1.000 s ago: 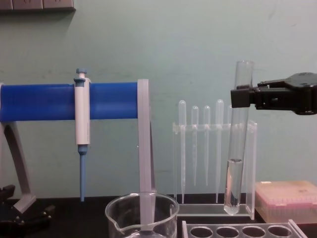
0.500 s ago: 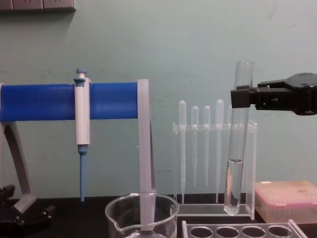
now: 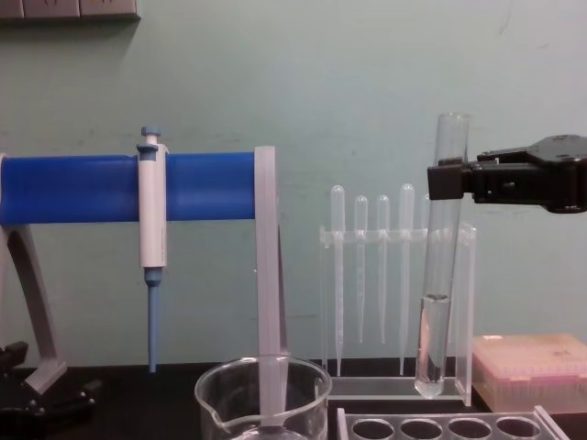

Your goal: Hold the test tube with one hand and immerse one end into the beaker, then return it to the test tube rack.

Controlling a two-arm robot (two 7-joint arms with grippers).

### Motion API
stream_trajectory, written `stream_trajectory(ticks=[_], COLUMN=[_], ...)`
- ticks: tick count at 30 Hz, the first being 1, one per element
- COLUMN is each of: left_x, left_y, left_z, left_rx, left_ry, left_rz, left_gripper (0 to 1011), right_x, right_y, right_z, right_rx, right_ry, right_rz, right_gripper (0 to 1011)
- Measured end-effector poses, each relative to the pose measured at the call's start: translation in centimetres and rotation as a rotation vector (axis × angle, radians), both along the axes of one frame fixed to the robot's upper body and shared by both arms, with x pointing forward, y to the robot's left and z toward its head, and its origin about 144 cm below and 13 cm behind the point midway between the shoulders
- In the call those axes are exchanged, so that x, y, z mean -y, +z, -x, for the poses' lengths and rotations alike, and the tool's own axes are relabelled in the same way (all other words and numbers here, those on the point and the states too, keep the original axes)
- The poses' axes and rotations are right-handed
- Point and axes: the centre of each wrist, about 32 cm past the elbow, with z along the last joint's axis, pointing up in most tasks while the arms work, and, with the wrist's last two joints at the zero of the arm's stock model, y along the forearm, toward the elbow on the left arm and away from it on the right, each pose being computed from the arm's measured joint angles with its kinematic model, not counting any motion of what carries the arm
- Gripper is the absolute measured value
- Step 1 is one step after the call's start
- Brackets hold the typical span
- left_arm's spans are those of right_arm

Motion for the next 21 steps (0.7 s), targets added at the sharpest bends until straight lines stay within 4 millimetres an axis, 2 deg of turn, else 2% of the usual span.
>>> stream_trajectory(ticks=[21], left_x=[0.00], left_y=[0.00], left_z=[0.00], left_rx=[0.000], left_ry=[0.000], left_rz=[0.000], left_gripper=[1000], right_x=[0.00], right_y=[0.00], right_z=[0.00], right_rx=[0.000], right_ry=[0.000], right_rz=[0.000], right_gripper=[242])
